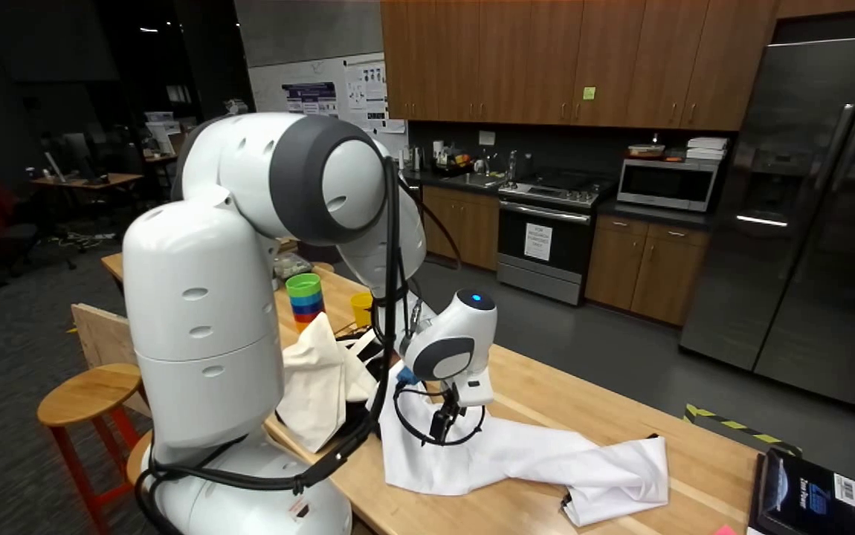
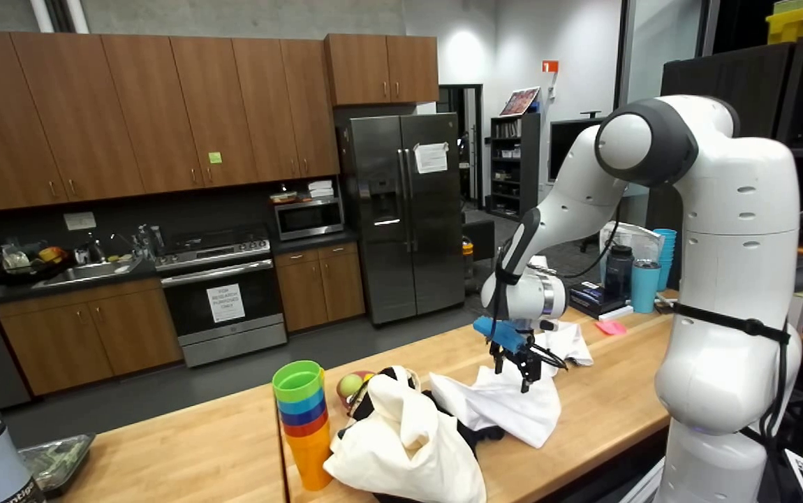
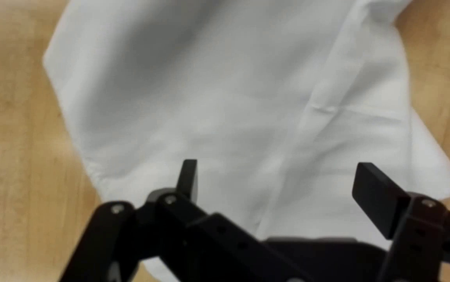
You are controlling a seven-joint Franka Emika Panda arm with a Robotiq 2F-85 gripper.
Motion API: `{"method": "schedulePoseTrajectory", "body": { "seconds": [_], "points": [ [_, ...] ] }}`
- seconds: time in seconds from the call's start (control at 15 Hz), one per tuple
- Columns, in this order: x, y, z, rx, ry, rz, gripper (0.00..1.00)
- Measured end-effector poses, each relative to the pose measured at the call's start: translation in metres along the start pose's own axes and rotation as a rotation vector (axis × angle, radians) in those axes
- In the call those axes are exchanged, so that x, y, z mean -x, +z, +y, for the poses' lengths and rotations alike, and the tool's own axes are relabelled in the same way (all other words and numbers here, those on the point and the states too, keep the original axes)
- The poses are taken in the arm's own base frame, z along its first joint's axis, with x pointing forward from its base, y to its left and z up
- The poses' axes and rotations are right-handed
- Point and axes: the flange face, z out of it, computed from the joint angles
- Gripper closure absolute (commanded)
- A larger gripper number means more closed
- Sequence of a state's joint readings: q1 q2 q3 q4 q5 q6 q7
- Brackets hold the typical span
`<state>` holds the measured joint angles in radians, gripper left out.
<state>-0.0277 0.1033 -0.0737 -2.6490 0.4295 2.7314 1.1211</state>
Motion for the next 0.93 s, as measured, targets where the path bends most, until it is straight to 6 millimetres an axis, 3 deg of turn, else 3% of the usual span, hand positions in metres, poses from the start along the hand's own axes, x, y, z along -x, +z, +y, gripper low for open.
{"method": "schedulePoseTrajectory", "body": {
  "seconds": [0.33,0.53,0.73,0.93],
  "points": [
    [0.003,-0.009,-0.003,-0.239,0.152,0.001,0.0],
    [0.006,-0.01,0.001,-0.298,0.181,0.022,0.0],
    [0.002,0.006,0.008,-0.269,0.19,0.044,0.0],
    [-0.008,0.039,0.025,-0.154,0.176,0.051,0.0]
  ]
}}
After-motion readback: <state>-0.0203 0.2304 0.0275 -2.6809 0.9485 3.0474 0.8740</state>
